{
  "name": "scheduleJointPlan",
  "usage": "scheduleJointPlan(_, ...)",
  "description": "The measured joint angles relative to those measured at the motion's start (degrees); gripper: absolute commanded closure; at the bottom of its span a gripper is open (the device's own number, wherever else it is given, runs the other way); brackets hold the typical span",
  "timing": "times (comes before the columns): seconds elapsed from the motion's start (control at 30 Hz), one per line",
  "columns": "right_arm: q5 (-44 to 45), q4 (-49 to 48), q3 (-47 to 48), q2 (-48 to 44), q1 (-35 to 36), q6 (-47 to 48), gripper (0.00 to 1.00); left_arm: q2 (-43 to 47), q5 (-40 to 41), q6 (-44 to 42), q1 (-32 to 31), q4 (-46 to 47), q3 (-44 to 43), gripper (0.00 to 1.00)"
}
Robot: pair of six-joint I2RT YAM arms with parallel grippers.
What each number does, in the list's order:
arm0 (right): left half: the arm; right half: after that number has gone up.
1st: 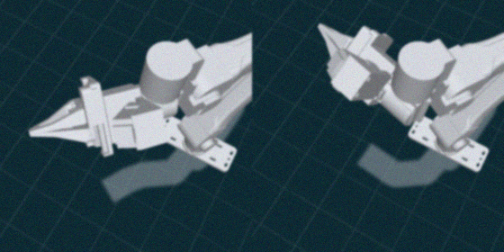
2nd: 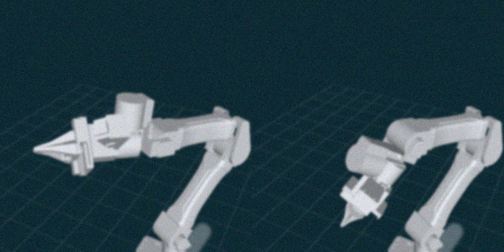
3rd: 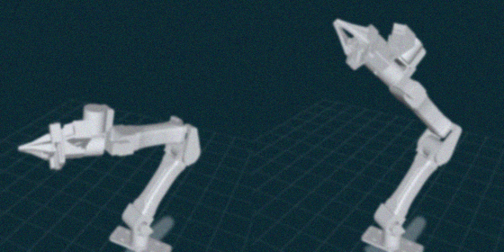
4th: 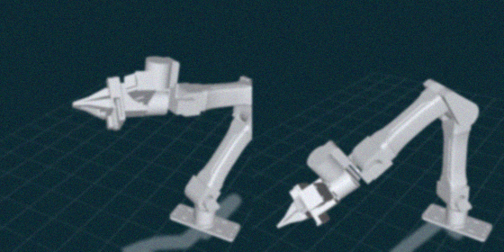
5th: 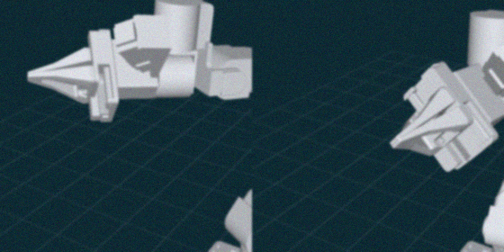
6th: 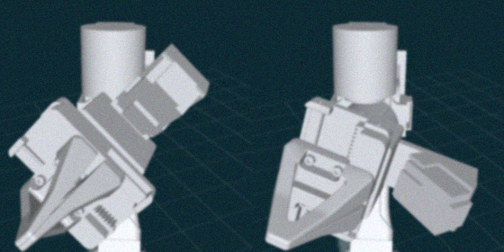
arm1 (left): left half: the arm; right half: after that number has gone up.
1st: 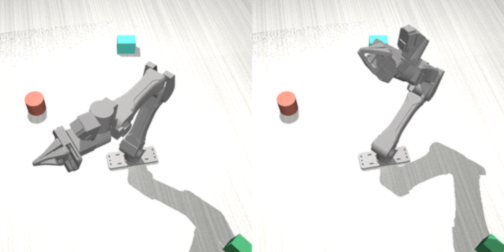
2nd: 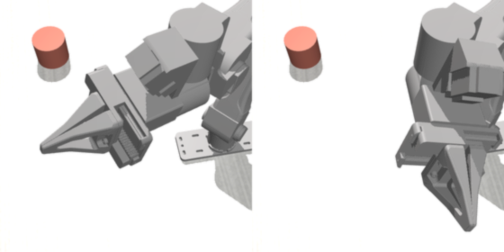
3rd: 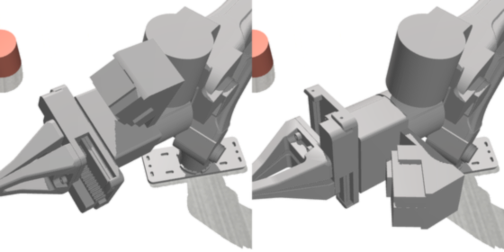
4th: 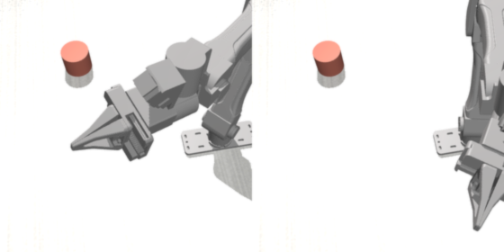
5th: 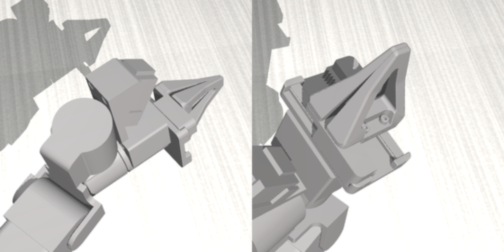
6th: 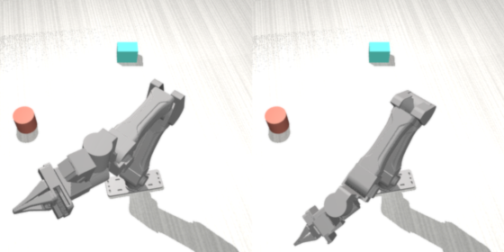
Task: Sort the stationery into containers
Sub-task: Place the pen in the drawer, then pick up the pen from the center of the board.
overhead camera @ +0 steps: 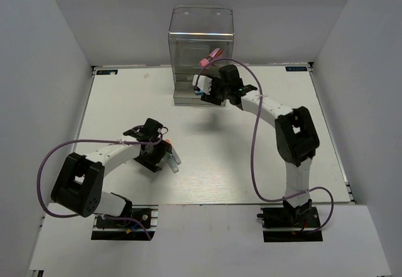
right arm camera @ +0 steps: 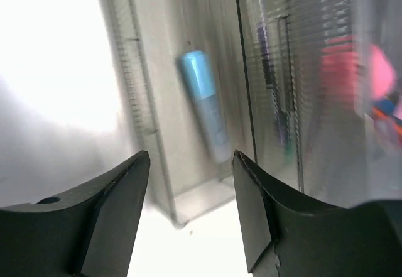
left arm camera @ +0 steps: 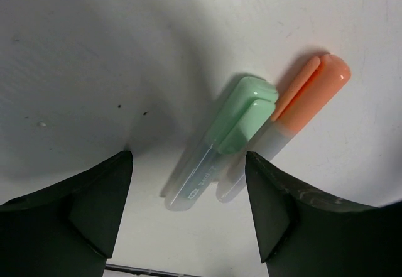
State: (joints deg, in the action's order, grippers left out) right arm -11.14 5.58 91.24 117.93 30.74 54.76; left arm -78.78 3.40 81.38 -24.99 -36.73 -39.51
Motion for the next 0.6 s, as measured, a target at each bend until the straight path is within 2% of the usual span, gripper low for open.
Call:
scheduleJointPlan(0.2,-3.8,-1.7,-9.3,-12.6,0.0,-7.5,0.38,-7.0,-0.9,-3.1,0.0,-2.4,-6.0,0.20)
scheduleJointPlan(0.33,-5.7,-2.7,-14.0,-17.0,-0.4,-12.0,0.37,-14.4,-2.9,-6.4,0.0,-7.1,-12.8,0.29)
scheduleJointPlan(0.37,-6.0,-3.0,-15.3,-18.0,-0.5,-13.0,0.37,-16.2,-3.6,-7.5,0.0,-8.5,-14.4,0.39)
scheduleJointPlan(0.43,-6.6,-3.2,-18.1,-19.7,-0.7,-14.7,0.37,-19.8,-5.2,-9.2,-0.1,-11.4,-17.6,0.50)
scheduleJointPlan(0.47,-6.8,-3.2,-19.4,-20.3,-0.8,-15.5,0.37,-21.5,-6.4,-10.5,-0.1,-12.9,-19.2,0.62)
scheduleJointPlan(0.57,-7.1,-3.1,-22.9,-22.1,-1.0,-17.6,0.37,-23.5,-9.3,-12.9,-0.1,-13.9,-21.0,0.78)
scheduleJointPlan(0.6,-7.1,-3.1,-24.0,-22.7,-1.1,-18.3,0.37,-23.6,-9.8,-13.2,-0.1,-13.9,-20.9,0.80)
